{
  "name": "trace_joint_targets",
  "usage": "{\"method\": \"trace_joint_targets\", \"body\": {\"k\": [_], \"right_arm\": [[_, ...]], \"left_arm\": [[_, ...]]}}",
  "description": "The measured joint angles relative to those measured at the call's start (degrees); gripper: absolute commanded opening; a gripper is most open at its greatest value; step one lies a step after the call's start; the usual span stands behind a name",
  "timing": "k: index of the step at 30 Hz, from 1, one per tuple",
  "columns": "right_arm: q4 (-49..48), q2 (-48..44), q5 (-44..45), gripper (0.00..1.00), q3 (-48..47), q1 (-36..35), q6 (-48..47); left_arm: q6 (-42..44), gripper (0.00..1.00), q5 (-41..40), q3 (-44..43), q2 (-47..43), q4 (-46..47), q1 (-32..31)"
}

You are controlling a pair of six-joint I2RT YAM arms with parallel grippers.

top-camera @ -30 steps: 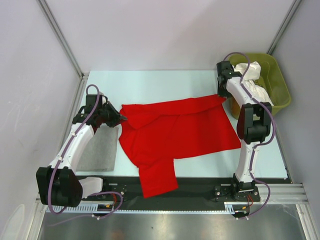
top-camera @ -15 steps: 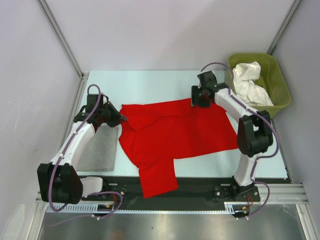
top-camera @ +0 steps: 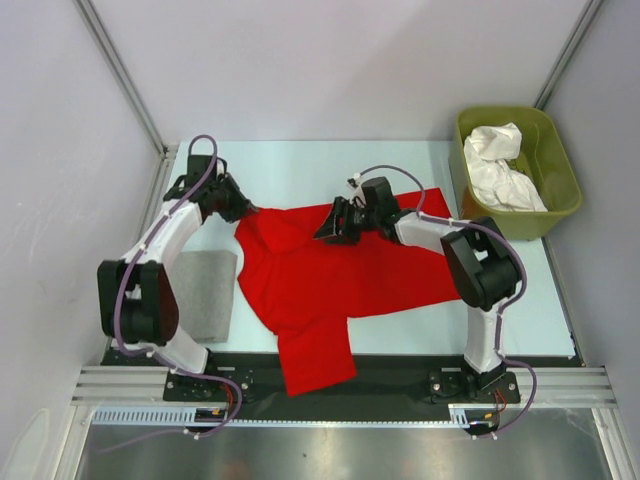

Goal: Fold and stack the t-shirts
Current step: Fold the tshirt

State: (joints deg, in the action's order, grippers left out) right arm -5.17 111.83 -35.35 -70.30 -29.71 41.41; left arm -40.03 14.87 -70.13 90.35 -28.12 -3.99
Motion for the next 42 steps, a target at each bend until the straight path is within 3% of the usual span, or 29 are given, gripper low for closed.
{"method": "trace_joint_targets", "body": {"k": [6, 13, 21, 38, 41, 42], "right_arm": [[-8.1, 5.7, 0.2, 0.52, -0.2, -2.1, 11.0], [-14.8, 8.7, 8.5, 0.52, -0.7, -7.5, 22.0], [-15.2, 12.5, 16.5, 0.48, -2.2, -13.2, 26.2], [-13.0, 15.8, 29.8, 0.38, -7.3, -16.0, 35.8], [-12.3, 15.9, 31.3, 0.34, -7.6, -16.5, 37.0], [-12.1, 15.9, 31.6, 0.27, -7.6, -16.6, 37.4]], "left_arm": [[1.0, 0.0, -0.3, -3.4, 6.7, 0.5, 0.1], [1.5, 0.0, -0.3, -5.5, 10.0, 0.6, 0.4], [1.6, 0.0, -0.3, -5.7, 10.5, 0.6, 0.7], [2.6, 0.0, 0.6, -6.0, 10.6, 0.6, 1.2], [2.7, 0.0, 0.6, -6.0, 10.6, 0.6, 1.2], [2.8, 0.0, 0.6, -6.0, 10.6, 0.6, 1.3]]}}
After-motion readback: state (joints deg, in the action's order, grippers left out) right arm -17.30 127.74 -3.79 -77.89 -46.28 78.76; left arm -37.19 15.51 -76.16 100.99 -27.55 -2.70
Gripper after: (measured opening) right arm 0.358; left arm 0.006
